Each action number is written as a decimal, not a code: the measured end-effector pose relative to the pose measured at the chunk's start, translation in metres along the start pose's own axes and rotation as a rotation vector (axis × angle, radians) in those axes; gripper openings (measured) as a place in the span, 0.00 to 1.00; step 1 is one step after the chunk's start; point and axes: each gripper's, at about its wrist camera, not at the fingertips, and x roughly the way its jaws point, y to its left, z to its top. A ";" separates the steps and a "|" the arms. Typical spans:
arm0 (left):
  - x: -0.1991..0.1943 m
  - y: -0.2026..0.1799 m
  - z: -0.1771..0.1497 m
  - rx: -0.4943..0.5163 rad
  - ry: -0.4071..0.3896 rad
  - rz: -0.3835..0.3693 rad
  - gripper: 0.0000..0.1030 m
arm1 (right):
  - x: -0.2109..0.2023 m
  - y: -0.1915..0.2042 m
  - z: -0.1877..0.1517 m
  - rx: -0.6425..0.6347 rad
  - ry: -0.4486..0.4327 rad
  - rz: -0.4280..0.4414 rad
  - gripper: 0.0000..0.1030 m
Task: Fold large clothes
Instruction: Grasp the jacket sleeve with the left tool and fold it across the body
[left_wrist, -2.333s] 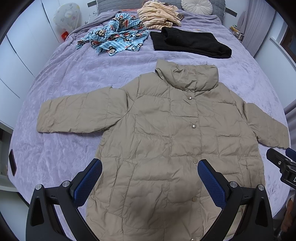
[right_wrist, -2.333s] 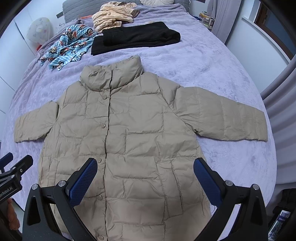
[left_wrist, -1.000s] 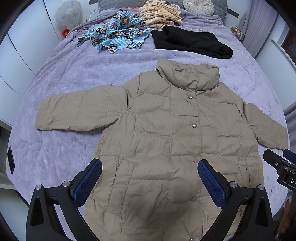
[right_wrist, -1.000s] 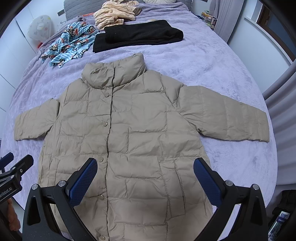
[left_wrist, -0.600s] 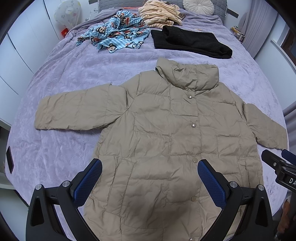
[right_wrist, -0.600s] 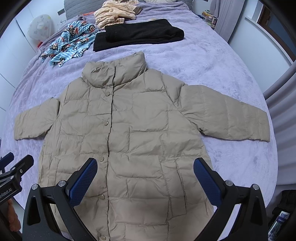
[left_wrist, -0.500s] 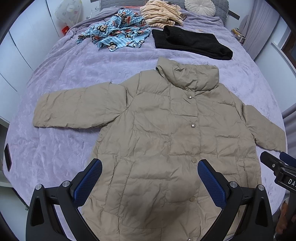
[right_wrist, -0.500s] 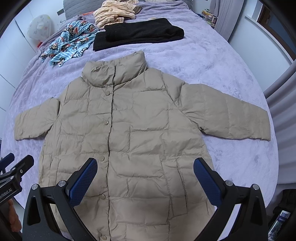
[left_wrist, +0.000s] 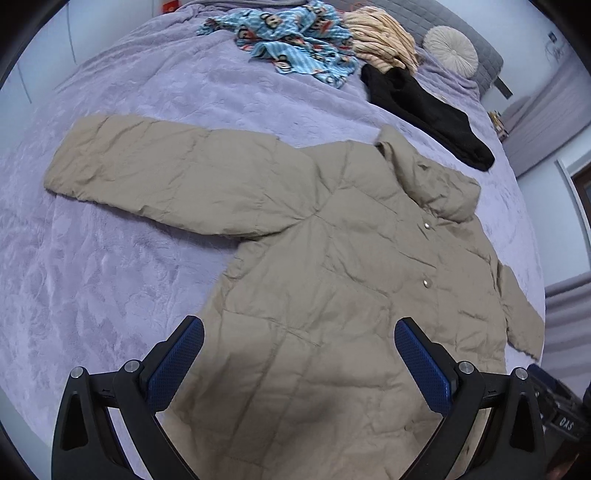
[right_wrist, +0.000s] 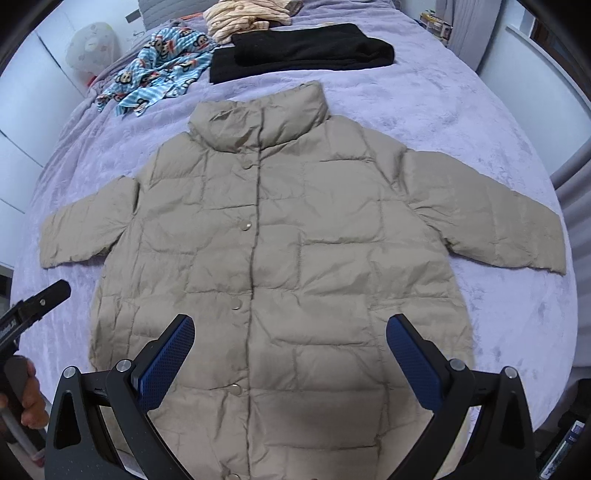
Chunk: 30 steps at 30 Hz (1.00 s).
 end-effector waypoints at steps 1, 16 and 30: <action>0.006 0.015 0.005 -0.023 -0.005 -0.009 1.00 | 0.004 0.008 -0.002 -0.008 0.001 0.022 1.00; 0.111 0.229 0.093 -0.484 -0.120 -0.281 1.00 | 0.094 0.094 -0.032 -0.050 0.132 0.176 1.00; 0.078 0.231 0.170 -0.298 -0.269 -0.014 0.07 | 0.113 0.124 0.016 -0.040 0.055 0.189 1.00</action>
